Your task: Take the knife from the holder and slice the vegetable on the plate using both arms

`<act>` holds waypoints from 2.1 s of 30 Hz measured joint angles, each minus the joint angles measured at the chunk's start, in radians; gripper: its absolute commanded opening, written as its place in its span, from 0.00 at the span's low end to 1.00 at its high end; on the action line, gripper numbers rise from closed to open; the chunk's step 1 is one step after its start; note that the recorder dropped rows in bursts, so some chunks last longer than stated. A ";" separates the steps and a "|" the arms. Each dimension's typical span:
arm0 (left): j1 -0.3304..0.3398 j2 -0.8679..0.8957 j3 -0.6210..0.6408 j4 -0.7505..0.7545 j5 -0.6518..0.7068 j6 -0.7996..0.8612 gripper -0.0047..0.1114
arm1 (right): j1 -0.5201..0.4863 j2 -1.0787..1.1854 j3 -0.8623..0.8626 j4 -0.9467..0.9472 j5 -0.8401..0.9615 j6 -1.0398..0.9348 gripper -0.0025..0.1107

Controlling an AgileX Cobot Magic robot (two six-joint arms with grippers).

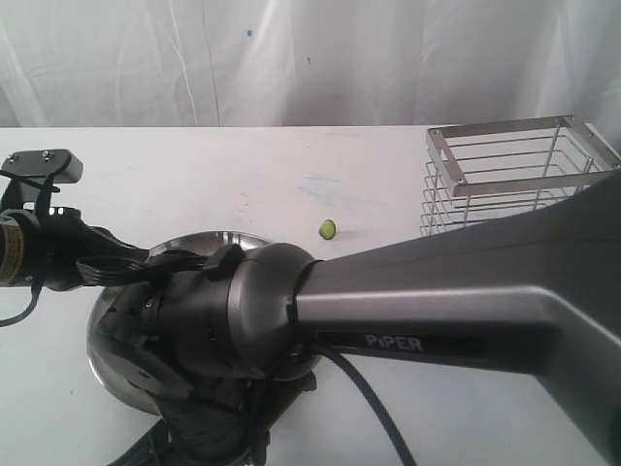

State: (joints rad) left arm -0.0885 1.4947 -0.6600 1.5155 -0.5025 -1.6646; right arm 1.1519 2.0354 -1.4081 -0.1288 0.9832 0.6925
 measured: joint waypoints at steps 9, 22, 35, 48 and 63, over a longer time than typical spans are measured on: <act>0.000 0.014 0.000 -0.004 -0.022 0.035 0.04 | 0.000 0.000 0.000 -0.030 -0.002 0.008 0.02; 0.000 0.032 0.000 -0.014 -0.051 0.058 0.04 | 0.000 0.000 0.000 -0.065 -0.033 0.042 0.02; 0.000 0.036 0.000 -0.029 -0.059 0.070 0.04 | 0.000 0.000 0.000 -0.067 -0.037 0.046 0.02; 0.000 0.036 0.000 -0.031 -0.059 0.070 0.04 | 0.000 0.001 0.000 -0.069 -0.115 0.030 0.02; 0.000 0.036 0.000 -0.058 -0.081 0.103 0.04 | -0.054 0.001 0.001 -0.094 0.000 -0.136 0.02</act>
State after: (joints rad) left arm -0.0885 1.5304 -0.6600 1.4580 -0.5830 -1.5614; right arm 1.0982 2.0367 -1.4072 -0.2227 0.9831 0.5562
